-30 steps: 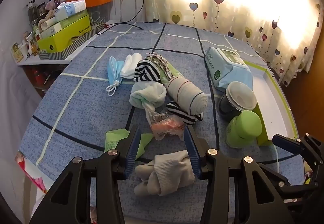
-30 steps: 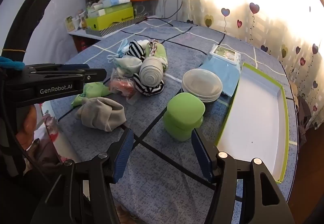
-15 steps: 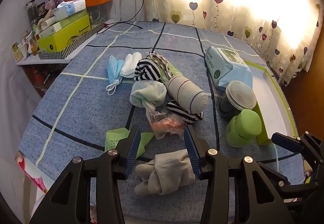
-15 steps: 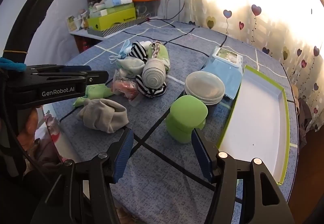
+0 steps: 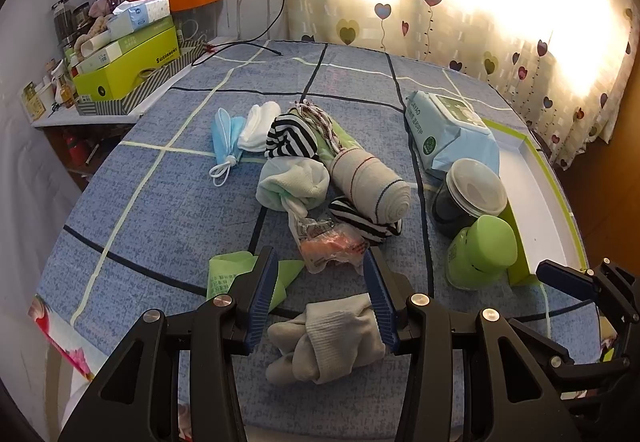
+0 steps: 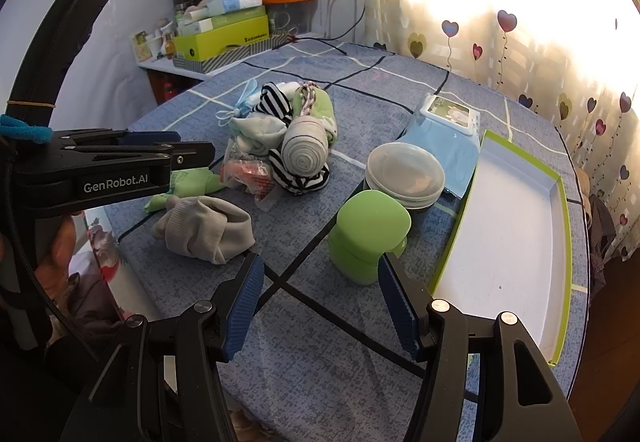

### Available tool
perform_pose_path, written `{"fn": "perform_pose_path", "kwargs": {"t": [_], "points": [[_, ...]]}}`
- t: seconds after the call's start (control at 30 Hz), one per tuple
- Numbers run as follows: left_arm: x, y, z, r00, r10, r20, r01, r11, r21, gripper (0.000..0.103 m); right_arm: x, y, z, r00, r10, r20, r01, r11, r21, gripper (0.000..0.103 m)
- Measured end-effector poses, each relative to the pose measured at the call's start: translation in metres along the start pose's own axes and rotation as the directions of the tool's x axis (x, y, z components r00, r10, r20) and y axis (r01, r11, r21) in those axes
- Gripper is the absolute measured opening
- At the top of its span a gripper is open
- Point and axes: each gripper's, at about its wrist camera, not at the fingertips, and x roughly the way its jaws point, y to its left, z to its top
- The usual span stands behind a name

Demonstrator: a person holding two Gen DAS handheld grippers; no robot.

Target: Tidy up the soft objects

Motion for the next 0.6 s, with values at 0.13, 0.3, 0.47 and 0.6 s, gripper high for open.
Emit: {"fn": "perform_pose_path", "kwargs": {"t": [0.13, 0.3, 0.47, 0.6], "points": [[0.0010, -0.0001, 0.0005, 1.000, -0.001, -0.003, 0.001, 1.000, -0.003, 0.046, 0.0002, 0.0003, 0.0002, 1.000, 0.000, 0.000, 0.000, 1.000, 0.000, 0.059], [0.0011, 0.0002, 0.0007, 1.000, -0.001, -0.003, 0.001, 1.000, -0.003, 0.046, 0.0005, 0.0003, 0.0014, 1.000, -0.001, 0.003, 0.001, 1.000, -0.002, 0.059], [0.0016, -0.0001, 0.0007, 1.000, -0.003, -0.005, 0.003, 1.000, -0.004, 0.046, -0.0006, 0.0027, 0.0030, 1.000, -0.001, 0.003, 0.001, 1.000, -0.004, 0.059], [0.0026, -0.0006, 0.0003, 1.000, -0.008, -0.008, 0.008, 1.000, -0.003, 0.046, -0.0007, 0.0024, 0.0028, 1.000, -0.002, 0.003, 0.002, 1.000, -0.005, 0.059]]}}
